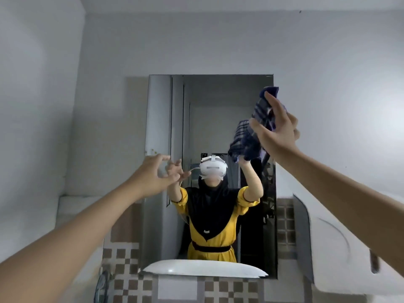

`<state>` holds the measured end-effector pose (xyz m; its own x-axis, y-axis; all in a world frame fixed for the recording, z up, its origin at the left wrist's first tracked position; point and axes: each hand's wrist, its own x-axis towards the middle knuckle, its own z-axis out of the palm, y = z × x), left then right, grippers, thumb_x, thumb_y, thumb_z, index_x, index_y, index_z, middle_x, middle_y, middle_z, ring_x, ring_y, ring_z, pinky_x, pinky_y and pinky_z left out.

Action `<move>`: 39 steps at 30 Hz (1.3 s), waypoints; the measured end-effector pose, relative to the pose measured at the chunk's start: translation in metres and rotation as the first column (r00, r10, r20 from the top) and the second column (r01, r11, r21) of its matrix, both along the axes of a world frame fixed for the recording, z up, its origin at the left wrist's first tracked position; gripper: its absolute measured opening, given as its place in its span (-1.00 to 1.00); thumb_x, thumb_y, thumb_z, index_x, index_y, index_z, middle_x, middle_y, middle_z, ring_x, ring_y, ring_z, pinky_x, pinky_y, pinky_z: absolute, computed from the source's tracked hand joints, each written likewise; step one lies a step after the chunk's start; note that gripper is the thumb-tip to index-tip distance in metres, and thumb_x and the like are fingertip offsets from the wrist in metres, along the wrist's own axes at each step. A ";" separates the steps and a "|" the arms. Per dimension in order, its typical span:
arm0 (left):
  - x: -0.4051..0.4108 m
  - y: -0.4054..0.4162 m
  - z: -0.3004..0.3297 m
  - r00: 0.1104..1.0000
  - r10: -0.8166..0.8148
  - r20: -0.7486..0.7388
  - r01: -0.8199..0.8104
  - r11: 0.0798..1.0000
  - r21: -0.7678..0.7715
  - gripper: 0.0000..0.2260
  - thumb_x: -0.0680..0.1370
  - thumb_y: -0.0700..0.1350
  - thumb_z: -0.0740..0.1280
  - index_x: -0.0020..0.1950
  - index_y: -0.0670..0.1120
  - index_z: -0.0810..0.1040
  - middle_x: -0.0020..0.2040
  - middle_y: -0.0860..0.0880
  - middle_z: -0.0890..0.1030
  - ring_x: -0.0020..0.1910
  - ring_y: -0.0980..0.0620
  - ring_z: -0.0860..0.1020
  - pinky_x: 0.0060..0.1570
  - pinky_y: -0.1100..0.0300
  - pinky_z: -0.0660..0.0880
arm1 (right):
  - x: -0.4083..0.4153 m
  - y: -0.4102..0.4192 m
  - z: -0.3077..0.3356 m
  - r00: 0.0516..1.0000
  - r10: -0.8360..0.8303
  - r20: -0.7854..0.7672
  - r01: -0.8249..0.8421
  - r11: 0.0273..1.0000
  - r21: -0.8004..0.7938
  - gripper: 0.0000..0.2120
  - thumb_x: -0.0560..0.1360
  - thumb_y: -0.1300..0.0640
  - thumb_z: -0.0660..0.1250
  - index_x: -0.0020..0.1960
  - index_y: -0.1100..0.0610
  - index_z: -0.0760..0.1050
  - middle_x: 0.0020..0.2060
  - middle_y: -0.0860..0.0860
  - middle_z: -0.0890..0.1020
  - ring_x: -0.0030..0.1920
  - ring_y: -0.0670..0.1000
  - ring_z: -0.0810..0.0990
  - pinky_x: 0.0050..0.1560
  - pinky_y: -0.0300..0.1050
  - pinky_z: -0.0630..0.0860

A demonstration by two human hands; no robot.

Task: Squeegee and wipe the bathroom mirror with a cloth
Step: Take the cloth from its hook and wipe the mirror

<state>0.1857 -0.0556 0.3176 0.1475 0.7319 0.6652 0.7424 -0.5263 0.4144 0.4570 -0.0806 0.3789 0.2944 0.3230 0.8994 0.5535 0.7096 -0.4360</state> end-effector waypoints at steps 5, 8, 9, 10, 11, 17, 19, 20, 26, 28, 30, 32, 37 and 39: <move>-0.028 0.042 0.016 0.979 0.194 -0.055 -0.188 0.978 0.094 -0.11 0.38 0.09 0.46 0.53 -0.07 0.00 0.52 -0.14 0.02 0.48 -0.18 0.09 0.41 -0.06 0.17 | 0.021 0.043 0.061 0.944 -0.267 0.196 0.256 0.963 0.078 -0.24 0.47 -0.08 0.31 0.55 -0.14 0.00 0.45 -0.10 0.32 0.55 0.05 -0.01 0.44 0.39 -0.18; -0.041 0.068 0.022 0.924 0.317 -0.213 -0.291 0.946 0.144 0.11 0.28 0.21 0.49 0.53 -0.04 -0.22 0.55 -0.08 -0.19 0.50 -0.21 -0.03 0.43 -0.17 0.15 | 0.027 0.074 0.085 0.884 -0.382 0.269 0.368 0.924 0.103 -0.22 0.48 -0.08 0.30 0.55 -0.13 -0.06 0.50 -0.09 0.25 0.55 0.07 0.01 0.40 0.50 -0.04; -0.044 0.076 0.023 0.894 0.360 -0.265 -0.325 0.931 0.166 0.16 0.26 0.24 0.49 0.52 -0.05 -0.27 0.55 -0.07 -0.24 0.51 -0.21 -0.04 0.42 -0.19 0.15 | 0.027 0.084 0.090 0.856 -0.425 0.294 0.410 0.905 0.112 -0.21 0.48 -0.10 0.30 0.55 -0.14 -0.08 0.50 -0.08 0.24 0.56 0.08 -0.01 0.39 0.51 -0.05; -0.047 0.084 0.025 0.865 0.396 -0.308 -0.357 0.917 0.178 0.20 0.24 0.26 0.48 0.51 -0.06 -0.33 0.54 -0.06 -0.29 0.51 -0.21 -0.05 0.42 -0.21 0.14 | 0.027 0.095 0.095 0.828 -0.464 0.313 0.450 0.885 0.121 -0.21 0.47 -0.12 0.29 0.56 -0.14 -0.09 0.50 -0.07 0.24 0.56 0.08 -0.03 0.39 0.52 -0.06; -0.048 0.090 0.025 0.839 0.423 -0.342 -0.383 0.906 0.182 0.23 0.23 0.28 0.48 0.49 -0.08 -0.38 0.53 -0.06 -0.33 0.51 -0.20 -0.07 0.42 -0.22 0.12 | 0.027 0.105 0.100 0.808 -0.496 0.319 0.482 0.867 0.128 -0.20 0.47 -0.14 0.28 0.56 -0.13 -0.10 0.50 -0.07 0.24 0.56 0.09 -0.05 0.38 0.52 -0.08; -0.054 0.122 0.020 0.760 0.517 -0.394 -0.446 0.856 0.261 0.31 0.19 0.33 0.46 0.36 -0.10 -0.57 0.44 -0.02 -0.54 0.50 -0.17 -0.09 0.43 -0.23 0.06 | 0.018 0.148 0.111 0.781 -0.591 0.205 0.565 0.807 0.173 -0.13 0.42 -0.44 0.11 0.56 -0.06 -0.11 0.53 0.00 0.17 0.56 0.16 -0.17 0.41 0.42 -0.20; -0.058 0.128 0.016 0.771 0.516 -0.372 -0.433 0.854 0.288 0.33 0.17 0.33 0.47 0.34 -0.08 -0.59 0.41 0.04 -0.57 0.49 -0.15 -0.06 0.42 -0.23 0.07 | 0.010 0.155 0.112 0.766 -0.621 0.163 0.599 0.783 0.166 -0.06 0.37 -0.50 0.12 0.56 -0.05 -0.10 0.54 0.02 0.15 0.56 0.16 -0.18 0.41 0.41 -0.22; -0.060 0.131 0.015 0.776 0.515 -0.364 -0.426 0.854 0.299 0.33 0.17 0.33 0.47 0.34 -0.07 -0.59 0.39 0.06 -0.58 0.48 -0.15 -0.04 0.42 -0.22 0.07 | 0.006 0.158 0.114 0.763 -0.630 0.145 0.609 0.776 0.166 -0.04 0.35 -0.51 0.13 0.56 -0.05 -0.08 0.54 0.03 0.14 0.56 0.16 -0.18 0.41 0.41 -0.23; -0.062 0.136 0.012 0.767 0.529 -0.364 -0.419 0.842 0.340 0.32 0.19 0.35 0.46 0.32 -0.07 -0.62 0.40 0.04 -0.57 0.47 -0.13 0.00 0.44 -0.19 0.08 | -0.031 0.167 0.128 0.764 -0.634 0.120 0.608 0.769 0.196 -0.02 0.32 -0.51 0.15 0.56 -0.04 -0.05 0.54 0.02 0.15 0.56 0.16 -0.16 0.42 0.41 -0.22; -0.063 0.137 0.011 0.777 0.517 -0.360 -0.409 0.849 0.335 0.32 0.19 0.34 0.46 0.33 -0.05 -0.62 0.35 0.06 -0.61 0.48 -0.13 -0.03 0.45 -0.19 0.06 | -0.052 0.170 0.130 0.757 -0.639 0.136 0.605 0.764 0.224 -0.03 0.32 -0.51 0.13 0.56 -0.04 -0.04 0.53 0.02 0.17 0.56 0.16 -0.14 0.43 0.41 -0.21; -0.064 0.140 0.011 0.793 0.496 -0.355 -0.392 0.860 0.326 0.31 0.20 0.32 0.47 0.35 -0.04 -0.60 0.36 0.07 -0.61 0.50 -0.11 -0.07 0.45 -0.21 0.04 | -0.076 0.175 0.130 0.744 -0.645 0.176 0.595 0.758 0.267 -0.04 0.32 -0.51 0.12 0.56 -0.05 -0.03 0.52 0.02 0.20 0.56 0.16 -0.12 0.43 0.39 -0.19; -0.065 0.142 0.010 0.803 0.485 -0.347 -0.380 0.864 0.330 0.31 0.20 0.30 0.48 0.38 -0.04 -0.57 0.37 0.07 -0.60 0.50 -0.11 -0.08 0.44 -0.24 0.04 | -0.104 0.178 0.131 0.731 -0.644 0.226 0.577 0.760 0.300 -0.04 0.32 -0.50 0.13 0.56 -0.06 -0.02 0.51 0.01 0.22 0.56 0.16 -0.11 0.44 0.38 -0.18; -0.068 0.144 0.010 0.800 0.495 -0.339 -0.374 0.853 0.363 0.32 0.17 0.32 0.49 0.41 -0.04 -0.53 0.45 0.03 -0.51 0.44 -0.12 0.11 0.41 -0.24 0.09 | -0.170 0.188 0.136 0.714 -0.618 0.330 0.520 0.783 0.341 -0.03 0.31 -0.50 0.14 0.56 -0.05 -0.01 0.52 -0.02 0.20 0.56 0.15 -0.11 0.46 0.38 -0.18; -0.069 0.145 0.010 0.798 0.498 -0.341 -0.375 0.852 0.365 0.32 0.17 0.33 0.48 0.41 -0.03 -0.53 0.44 0.04 -0.52 0.41 -0.13 0.13 0.40 -0.23 0.11 | -0.193 0.191 0.137 0.707 -0.602 0.370 0.488 0.795 0.360 -0.04 0.31 -0.49 0.15 0.56 -0.06 -0.01 0.52 -0.03 0.20 0.56 0.13 -0.12 0.47 0.37 -0.18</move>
